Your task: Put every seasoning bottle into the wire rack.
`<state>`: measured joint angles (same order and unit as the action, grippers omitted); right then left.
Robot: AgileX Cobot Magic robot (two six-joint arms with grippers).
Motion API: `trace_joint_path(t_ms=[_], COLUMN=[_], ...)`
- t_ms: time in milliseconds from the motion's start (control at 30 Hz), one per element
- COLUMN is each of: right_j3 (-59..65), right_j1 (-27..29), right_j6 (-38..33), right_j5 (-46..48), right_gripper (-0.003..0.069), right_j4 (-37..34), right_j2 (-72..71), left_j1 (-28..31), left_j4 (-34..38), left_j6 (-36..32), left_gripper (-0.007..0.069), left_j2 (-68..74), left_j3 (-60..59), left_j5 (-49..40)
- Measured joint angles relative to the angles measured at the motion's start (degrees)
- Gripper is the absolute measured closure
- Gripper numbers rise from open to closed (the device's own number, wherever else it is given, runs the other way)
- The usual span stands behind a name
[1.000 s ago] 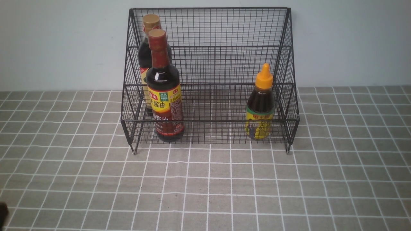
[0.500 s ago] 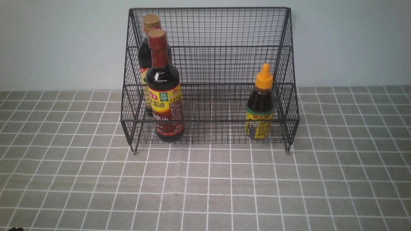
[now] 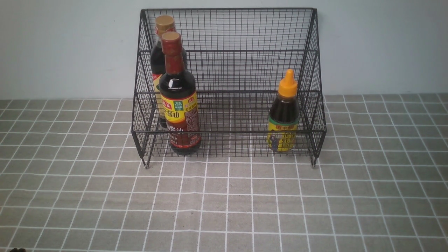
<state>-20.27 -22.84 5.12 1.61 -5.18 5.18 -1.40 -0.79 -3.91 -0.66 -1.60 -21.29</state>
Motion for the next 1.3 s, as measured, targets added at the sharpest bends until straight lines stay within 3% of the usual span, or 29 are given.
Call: trace_joint_path(t_ms=[267, 400, 667, 833, 1033, 1300], right_j3=[0.0, 0.0, 1.93, 10.41, 19.54, 21.47], right_j1=[0.0, 0.48, 14.47, 19.95, 20.34, 20.4], right_j6=[-2.08, -4.51, -5.12, -5.12, -5.12, -5.12], right_j5=[1.1, 10.02, 30.52, 26.33, 19.71, 19.65], right_gripper=[0.0671, 0.0671, 0.0671, 0.0671, 0.0671, 0.0671], right_j4=[1.72, 5.18, 6.73, 7.03, 5.86, 4.65], right_j2=[0.0, 0.0, -0.19, -2.16, -5.4, -5.81], left_j1=[0.0, 0.0, 0.0, 0.0, 0.0, 0.0], left_j4=[0.0, 0.0, 0.0, 0.0, 0.0, 0.0], left_j6=[0.0, 0.0, 0.0, 0.0, 0.0, 0.0], left_gripper=[0.0631, 0.0631, 0.0631, 0.0631, 0.0631, 0.0631], left_j2=[0.0, 0.0, 0.0, 0.0, 0.0, 0.0], left_j3=[0.0, 0.0, 0.0, 0.0, 0.0, 0.0], left_j5=[0.0, -0.04, -0.04, -0.11, -0.26, -0.33])
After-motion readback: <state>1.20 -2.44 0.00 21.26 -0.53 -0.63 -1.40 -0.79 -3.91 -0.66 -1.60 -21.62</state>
